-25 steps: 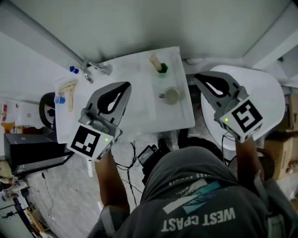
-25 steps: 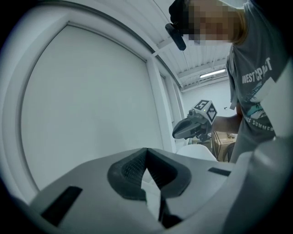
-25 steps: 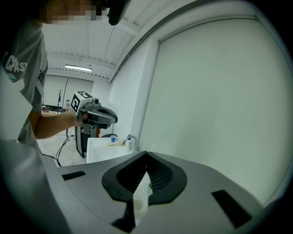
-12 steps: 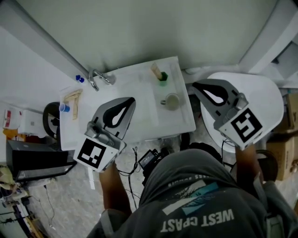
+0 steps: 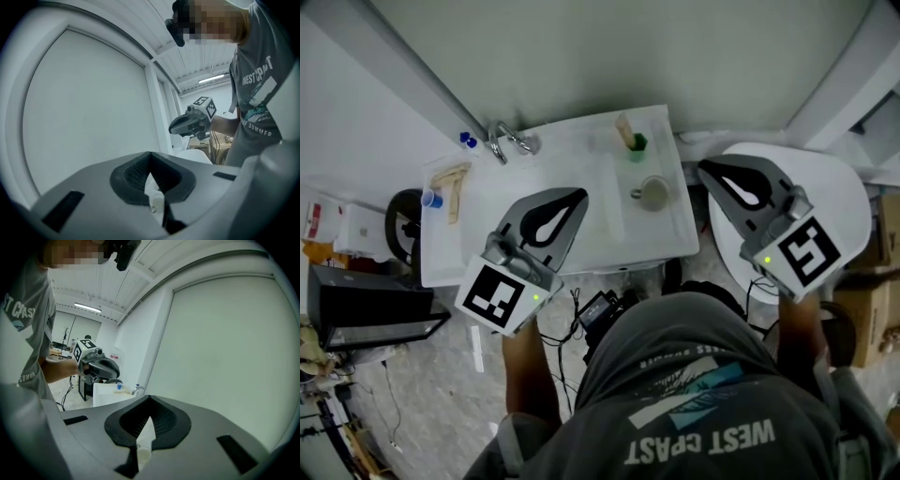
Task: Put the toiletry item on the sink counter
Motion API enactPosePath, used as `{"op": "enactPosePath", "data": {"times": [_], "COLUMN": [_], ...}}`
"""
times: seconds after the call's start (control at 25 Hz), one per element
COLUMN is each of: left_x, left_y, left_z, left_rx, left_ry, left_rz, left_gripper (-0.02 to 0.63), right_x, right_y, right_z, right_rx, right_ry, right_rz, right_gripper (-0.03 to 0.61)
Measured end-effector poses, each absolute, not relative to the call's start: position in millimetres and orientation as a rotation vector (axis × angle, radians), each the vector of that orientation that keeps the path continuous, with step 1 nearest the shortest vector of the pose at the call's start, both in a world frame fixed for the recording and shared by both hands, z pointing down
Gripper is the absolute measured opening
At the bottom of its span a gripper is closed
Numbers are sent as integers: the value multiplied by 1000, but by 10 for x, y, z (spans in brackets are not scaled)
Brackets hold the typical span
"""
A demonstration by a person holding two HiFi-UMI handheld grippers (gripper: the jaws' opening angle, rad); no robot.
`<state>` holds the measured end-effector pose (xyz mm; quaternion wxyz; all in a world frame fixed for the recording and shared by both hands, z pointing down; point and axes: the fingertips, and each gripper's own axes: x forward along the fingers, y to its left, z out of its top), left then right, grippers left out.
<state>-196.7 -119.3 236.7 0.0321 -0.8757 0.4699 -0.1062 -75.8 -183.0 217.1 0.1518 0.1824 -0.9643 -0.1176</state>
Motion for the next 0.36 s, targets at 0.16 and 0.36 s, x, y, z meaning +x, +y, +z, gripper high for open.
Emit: {"op": "enactPosePath", "data": {"times": [0.16, 0.36], "left_x": [-1978, -2000], "left_y": [-1154, -1101], "left_z": [2386, 2423], "left_rx": [-2699, -2705], "left_ry": [1450, 1443], "left_rz": [-325, -314], "left_gripper": [2, 2], "right_x": [-758, -789], "right_y": [-1797, -1737], "right_z": [2184, 2201], "right_rx": [523, 525], "right_ry": [-2759, -2757], "right_rz": [-336, -339], "right_gripper": [29, 29]}}
